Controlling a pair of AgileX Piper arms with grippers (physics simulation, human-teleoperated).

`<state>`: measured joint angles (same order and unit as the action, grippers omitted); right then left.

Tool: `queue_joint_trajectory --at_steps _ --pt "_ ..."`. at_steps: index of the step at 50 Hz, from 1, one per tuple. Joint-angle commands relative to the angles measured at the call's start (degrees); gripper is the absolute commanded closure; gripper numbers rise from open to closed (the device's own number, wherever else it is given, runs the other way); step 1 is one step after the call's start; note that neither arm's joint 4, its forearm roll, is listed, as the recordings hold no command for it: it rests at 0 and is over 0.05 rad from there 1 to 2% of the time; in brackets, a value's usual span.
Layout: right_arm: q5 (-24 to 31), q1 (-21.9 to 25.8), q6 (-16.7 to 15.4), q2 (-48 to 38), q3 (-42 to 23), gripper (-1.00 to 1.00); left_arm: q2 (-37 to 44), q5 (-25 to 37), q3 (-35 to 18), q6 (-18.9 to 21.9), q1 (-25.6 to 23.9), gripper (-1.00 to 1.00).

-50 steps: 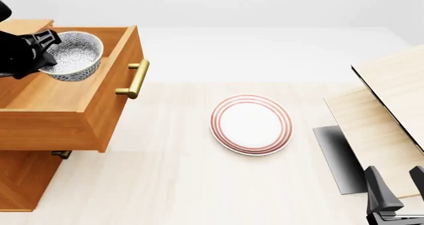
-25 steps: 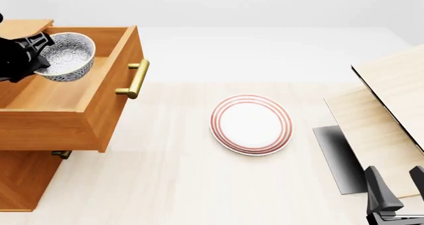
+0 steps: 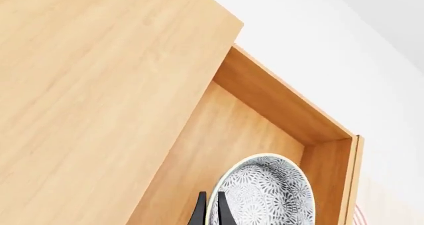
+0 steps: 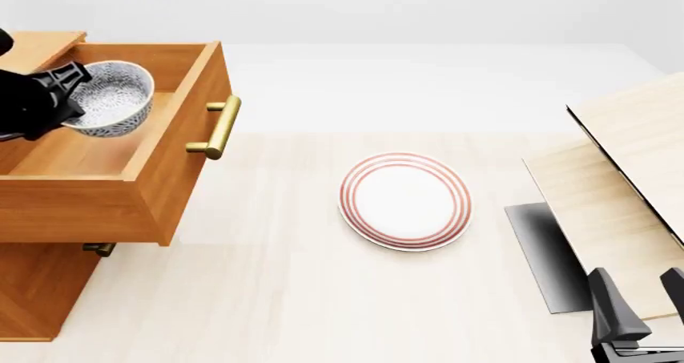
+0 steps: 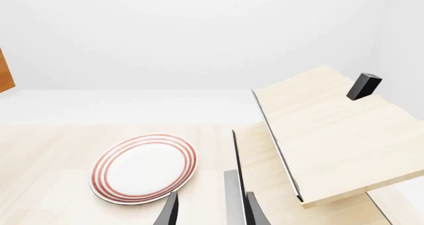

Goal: Open the top drawer of the cabinet and put the bowl in it.

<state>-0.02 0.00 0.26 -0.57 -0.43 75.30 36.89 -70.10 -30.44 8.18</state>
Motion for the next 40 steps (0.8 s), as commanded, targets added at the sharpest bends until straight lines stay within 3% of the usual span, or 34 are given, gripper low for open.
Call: queue_joint_trajectory --at_steps 1,40 --pt "0.0 0.0 -0.06 0.12 0.09 -1.0 1.3 -1.08 -0.18 0.39 0.18 1.0" --pt "-0.06 0.14 -0.06 0.05 0.09 -1.0 4.32 -1.82 -1.44 0.78 -0.07 1.0"
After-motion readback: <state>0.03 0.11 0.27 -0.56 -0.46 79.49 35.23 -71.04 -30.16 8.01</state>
